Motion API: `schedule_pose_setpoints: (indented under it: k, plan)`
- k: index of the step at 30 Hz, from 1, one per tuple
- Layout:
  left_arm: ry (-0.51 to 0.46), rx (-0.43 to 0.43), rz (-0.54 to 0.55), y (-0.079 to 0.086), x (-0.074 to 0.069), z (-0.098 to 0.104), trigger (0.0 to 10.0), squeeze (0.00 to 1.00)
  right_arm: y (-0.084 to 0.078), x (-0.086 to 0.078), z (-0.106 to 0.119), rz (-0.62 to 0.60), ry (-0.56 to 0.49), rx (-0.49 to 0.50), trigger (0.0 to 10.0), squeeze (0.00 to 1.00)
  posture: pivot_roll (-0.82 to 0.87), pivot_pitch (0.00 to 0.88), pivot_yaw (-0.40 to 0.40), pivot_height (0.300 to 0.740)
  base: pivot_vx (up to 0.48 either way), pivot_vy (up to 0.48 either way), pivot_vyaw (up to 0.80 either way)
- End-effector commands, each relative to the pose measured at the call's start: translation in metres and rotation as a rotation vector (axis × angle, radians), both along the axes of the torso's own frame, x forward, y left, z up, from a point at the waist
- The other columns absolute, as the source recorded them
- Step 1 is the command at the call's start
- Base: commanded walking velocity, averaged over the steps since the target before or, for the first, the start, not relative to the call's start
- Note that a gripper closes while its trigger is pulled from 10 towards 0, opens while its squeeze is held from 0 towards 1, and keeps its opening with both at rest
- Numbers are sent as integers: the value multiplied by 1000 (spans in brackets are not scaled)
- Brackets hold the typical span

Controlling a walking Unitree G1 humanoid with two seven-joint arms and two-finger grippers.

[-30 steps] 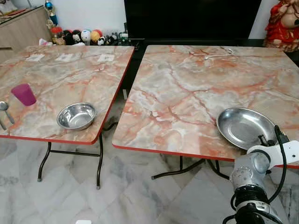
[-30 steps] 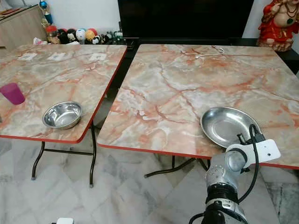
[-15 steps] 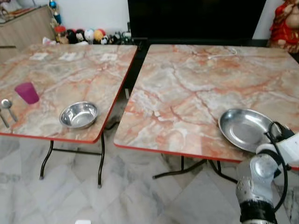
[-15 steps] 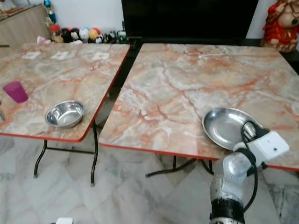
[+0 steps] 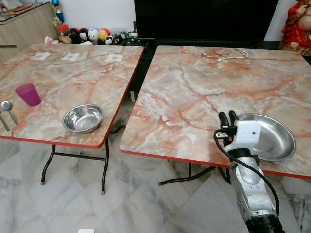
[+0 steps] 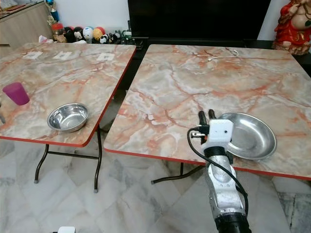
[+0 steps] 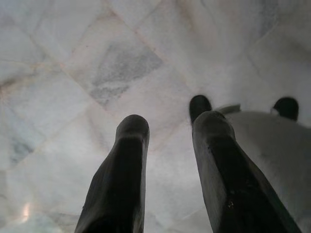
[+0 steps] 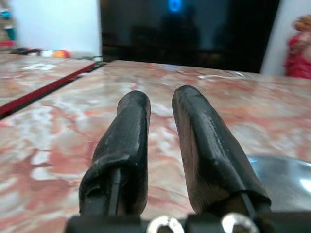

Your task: Setting the table

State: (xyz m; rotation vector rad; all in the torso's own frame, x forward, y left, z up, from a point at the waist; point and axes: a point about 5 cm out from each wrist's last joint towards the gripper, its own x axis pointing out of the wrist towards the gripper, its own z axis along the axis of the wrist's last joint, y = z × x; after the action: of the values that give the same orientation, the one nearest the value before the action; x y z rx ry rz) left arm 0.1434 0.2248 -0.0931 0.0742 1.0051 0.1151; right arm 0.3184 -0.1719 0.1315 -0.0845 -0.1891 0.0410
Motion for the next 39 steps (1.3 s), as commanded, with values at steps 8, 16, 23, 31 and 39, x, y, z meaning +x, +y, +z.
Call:
schedule_pose_setpoints:
  k: [8,16,23,31,39]
  plan:
    - [27,-3,27,2,-9,-3,10000,0,17,5,3,21,19,84,10000,0,-88,0,9,740,0,431,248]
    - [37,2,15,2,-11,-4,10000,0,25,3,-4,-24,60,152,10000,0,-93,0,10,740,0,480,0]
    - [38,2,9,1,-12,-4,10000,0,27,4,-6,-89,80,225,10000,0,-90,0,11,740,0,480,0]
    - [40,5,12,1,-13,-5,10000,0,22,6,-7,-139,93,272,10000,0,-84,0,12,740,0,480,0]
    - [45,7,16,1,-15,-5,10000,0,23,6,-8,-141,96,284,10000,0,-80,0,12,740,0,480,0]
